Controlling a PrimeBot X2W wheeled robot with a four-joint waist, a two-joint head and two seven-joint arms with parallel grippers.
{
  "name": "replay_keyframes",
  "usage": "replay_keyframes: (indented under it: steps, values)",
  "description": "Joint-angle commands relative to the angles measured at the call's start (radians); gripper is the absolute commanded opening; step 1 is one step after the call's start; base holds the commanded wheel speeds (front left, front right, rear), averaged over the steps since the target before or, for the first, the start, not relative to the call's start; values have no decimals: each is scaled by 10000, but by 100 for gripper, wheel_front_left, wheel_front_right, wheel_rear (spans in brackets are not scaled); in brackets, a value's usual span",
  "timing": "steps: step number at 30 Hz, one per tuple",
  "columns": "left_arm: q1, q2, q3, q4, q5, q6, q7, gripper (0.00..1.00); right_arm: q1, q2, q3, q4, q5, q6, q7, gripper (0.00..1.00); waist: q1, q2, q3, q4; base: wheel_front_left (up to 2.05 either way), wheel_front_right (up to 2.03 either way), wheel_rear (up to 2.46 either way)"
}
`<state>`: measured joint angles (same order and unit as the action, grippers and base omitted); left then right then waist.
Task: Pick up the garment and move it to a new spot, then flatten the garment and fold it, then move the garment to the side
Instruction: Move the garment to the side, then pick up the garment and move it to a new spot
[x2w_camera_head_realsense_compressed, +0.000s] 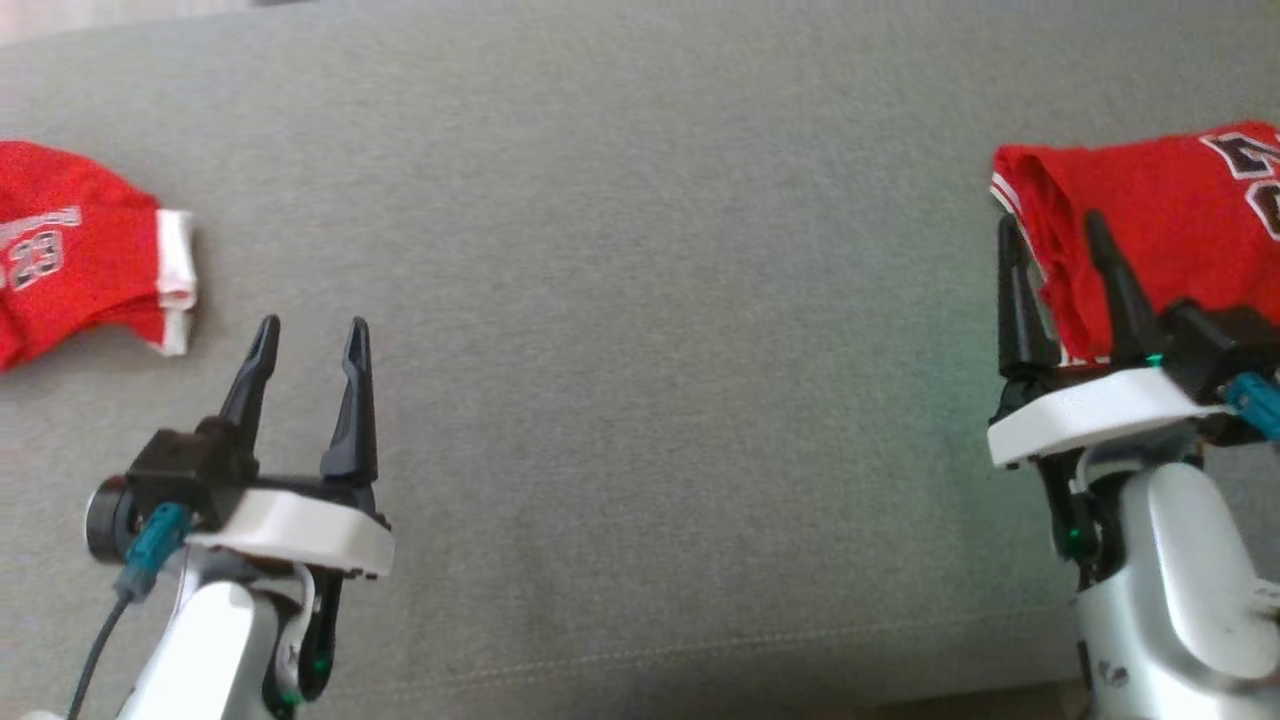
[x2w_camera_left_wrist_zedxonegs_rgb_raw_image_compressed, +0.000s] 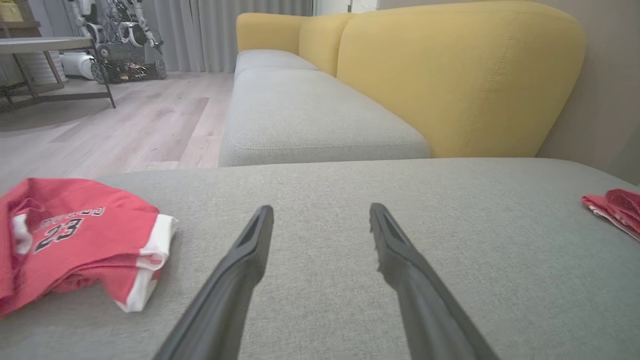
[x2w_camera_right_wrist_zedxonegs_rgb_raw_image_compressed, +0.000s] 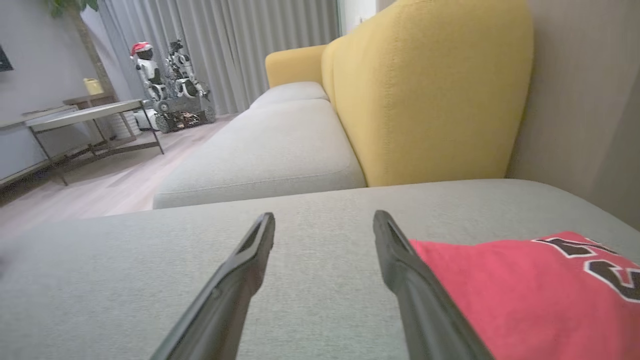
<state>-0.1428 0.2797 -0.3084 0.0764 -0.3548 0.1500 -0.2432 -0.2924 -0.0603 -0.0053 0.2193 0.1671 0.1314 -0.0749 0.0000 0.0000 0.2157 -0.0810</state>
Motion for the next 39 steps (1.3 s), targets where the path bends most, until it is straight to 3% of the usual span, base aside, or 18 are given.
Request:
replay_keyframes:
  steps: [1, 23, 39]
  values:
    - [-149, 122, 431, -228, -65, 25, -130, 100, 60, 56, 257, -427, -44, -7, -20, 100, 0, 0, -332, 314, 0, 0, 0]
    - [1258, 168, 239, 235, -80, 47, -94, 100, 2672, 99, 69, -1930, -172, -7, 936, 100, 0, 0, -2159, 601, 0, 0, 0]
    - [1517, 317, 191, 158, -174, 174, 9, 100, 3013, 100, 19, -2308, -180, -7, 1212, 100, 0, 0, -2374, 625, 0, 0, 0]
